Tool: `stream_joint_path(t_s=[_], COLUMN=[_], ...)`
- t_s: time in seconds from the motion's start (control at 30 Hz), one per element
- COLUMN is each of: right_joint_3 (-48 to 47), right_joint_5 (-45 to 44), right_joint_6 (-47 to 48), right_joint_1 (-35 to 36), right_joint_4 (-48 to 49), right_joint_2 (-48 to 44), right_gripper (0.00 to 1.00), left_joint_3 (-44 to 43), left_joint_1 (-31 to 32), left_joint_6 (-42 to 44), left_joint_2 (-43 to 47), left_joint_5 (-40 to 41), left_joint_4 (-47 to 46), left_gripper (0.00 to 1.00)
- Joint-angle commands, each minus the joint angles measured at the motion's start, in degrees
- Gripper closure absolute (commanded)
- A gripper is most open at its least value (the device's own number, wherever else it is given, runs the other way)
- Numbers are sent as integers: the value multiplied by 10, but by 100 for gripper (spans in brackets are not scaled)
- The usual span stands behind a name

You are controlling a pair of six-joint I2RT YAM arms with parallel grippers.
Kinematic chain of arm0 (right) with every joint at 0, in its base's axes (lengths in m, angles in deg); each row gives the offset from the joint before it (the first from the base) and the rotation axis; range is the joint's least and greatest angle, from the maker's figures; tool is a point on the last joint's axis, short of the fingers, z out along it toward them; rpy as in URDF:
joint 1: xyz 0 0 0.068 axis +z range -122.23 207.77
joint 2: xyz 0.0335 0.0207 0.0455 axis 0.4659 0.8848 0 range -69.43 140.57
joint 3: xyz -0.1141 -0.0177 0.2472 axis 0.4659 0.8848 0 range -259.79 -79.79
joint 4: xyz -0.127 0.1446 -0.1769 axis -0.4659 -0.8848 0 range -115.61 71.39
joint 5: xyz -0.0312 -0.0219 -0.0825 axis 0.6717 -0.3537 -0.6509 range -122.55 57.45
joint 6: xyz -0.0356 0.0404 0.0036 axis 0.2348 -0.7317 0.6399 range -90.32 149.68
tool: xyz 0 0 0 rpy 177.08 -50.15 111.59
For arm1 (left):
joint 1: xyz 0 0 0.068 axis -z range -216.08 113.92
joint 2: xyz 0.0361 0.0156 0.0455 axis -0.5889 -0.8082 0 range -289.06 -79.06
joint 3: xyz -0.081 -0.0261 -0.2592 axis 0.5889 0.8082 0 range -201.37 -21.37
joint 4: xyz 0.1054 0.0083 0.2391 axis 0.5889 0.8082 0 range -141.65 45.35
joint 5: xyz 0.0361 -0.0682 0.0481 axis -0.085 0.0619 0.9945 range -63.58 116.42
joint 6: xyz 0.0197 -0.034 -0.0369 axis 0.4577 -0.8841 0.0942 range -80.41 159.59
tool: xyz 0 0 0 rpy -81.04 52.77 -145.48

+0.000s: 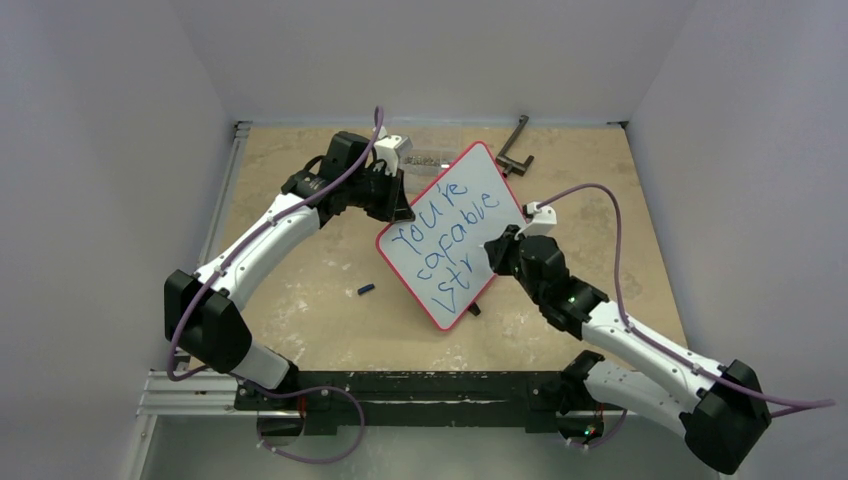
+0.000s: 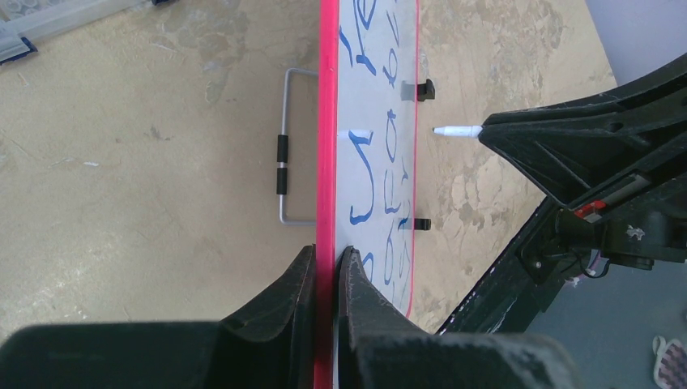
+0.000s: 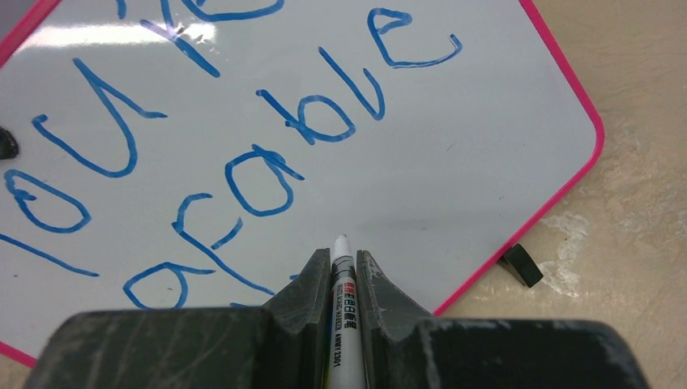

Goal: Write a sentence on the whiteboard

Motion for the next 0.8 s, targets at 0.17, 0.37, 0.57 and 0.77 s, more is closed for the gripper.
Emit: stream_joint_path(t_s=[0.17, 0.37, 0.57, 0.77], right_joint_3=[8, 10, 16, 25], right_joint_5=[-21, 4, 32, 34], right_joint_6=[11, 25, 30, 30], right_joint_1=[-1, -2, -1, -1], right_joint_4=[44, 71, 77, 65], right_joint_2=[45, 55, 53, 44], right_gripper=[100, 100, 100, 100], left_joint_3=[1, 1, 0, 1], left_joint_1=[-2, -2, -2, -2], left_joint_6=[39, 40, 40, 40], left_joint_2=[14, 13, 13, 14], left_joint_5=[65, 66, 66, 66], left_joint_4=[26, 25, 26, 27], left_gripper=[100, 100, 100, 100])
